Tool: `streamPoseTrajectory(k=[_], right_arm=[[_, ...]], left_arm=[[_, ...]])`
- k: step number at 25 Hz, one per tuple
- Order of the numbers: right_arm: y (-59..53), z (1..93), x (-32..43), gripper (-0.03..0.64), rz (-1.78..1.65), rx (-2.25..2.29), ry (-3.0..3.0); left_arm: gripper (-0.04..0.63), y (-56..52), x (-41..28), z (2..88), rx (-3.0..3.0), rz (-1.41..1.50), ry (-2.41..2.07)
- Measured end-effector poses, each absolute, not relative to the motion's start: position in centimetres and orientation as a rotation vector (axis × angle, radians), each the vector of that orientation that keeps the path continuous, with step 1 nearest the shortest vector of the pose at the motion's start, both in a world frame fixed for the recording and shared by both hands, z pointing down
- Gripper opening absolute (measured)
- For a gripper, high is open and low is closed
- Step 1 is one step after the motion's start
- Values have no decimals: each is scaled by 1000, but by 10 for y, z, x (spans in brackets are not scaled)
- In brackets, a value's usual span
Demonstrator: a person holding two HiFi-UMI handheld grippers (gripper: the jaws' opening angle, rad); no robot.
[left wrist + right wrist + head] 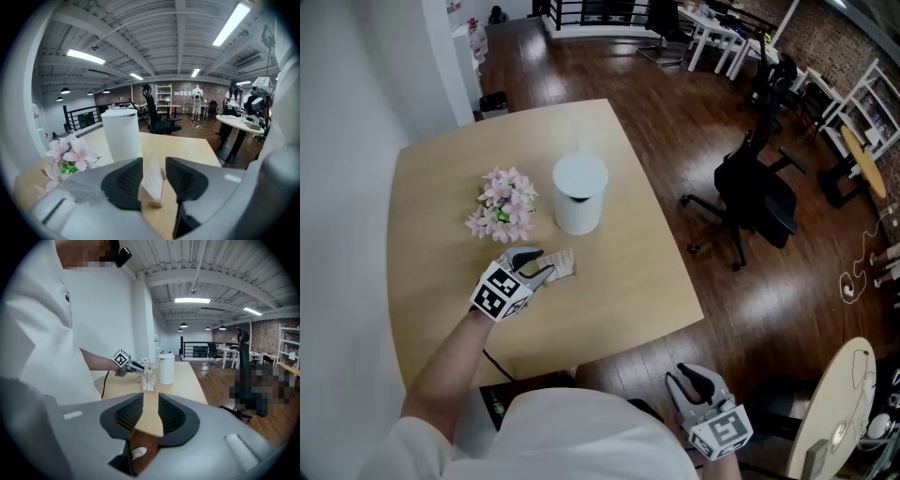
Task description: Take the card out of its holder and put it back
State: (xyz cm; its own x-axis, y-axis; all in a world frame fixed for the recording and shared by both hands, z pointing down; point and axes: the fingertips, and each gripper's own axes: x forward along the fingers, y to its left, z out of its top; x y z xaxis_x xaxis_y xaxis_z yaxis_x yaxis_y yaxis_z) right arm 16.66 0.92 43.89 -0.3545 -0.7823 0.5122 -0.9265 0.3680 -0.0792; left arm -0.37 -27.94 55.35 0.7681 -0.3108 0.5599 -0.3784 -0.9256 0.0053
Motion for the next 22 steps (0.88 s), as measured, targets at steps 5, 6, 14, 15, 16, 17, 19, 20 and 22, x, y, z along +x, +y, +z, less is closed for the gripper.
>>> streamPoseTrajectory(k=[5,6,14,15,16,17,19,20,22], right_arm=[[-10,449,165,106,543,1525,-2193],[-11,450,167,106,551,1535,-2179],[-15,456,165,106,600,1576,-2125],[-15,457,165,106,605,1577,-2121],[-16,459,165,106,610,1578,-2118],[-16,459,164,106,614,1580,-2116],[-15,460,163,104,618,1580,-2117],[-15,461,161,106,618,1576,-2121],[-15,461,159,106,614,1569,-2131]], left_arm=[[160,-311,3,588,2818,929,-465],[150,-313,4,592,2813,930,-450],[21,-306,9,598,2797,814,-300],[18,-305,10,598,2800,807,-286],[15,-305,10,597,2802,802,-275],[15,-305,10,596,2804,796,-268],[15,-305,10,592,2808,786,-265],[15,-305,10,589,2811,782,-265],[15,-305,9,581,2826,774,-265]])
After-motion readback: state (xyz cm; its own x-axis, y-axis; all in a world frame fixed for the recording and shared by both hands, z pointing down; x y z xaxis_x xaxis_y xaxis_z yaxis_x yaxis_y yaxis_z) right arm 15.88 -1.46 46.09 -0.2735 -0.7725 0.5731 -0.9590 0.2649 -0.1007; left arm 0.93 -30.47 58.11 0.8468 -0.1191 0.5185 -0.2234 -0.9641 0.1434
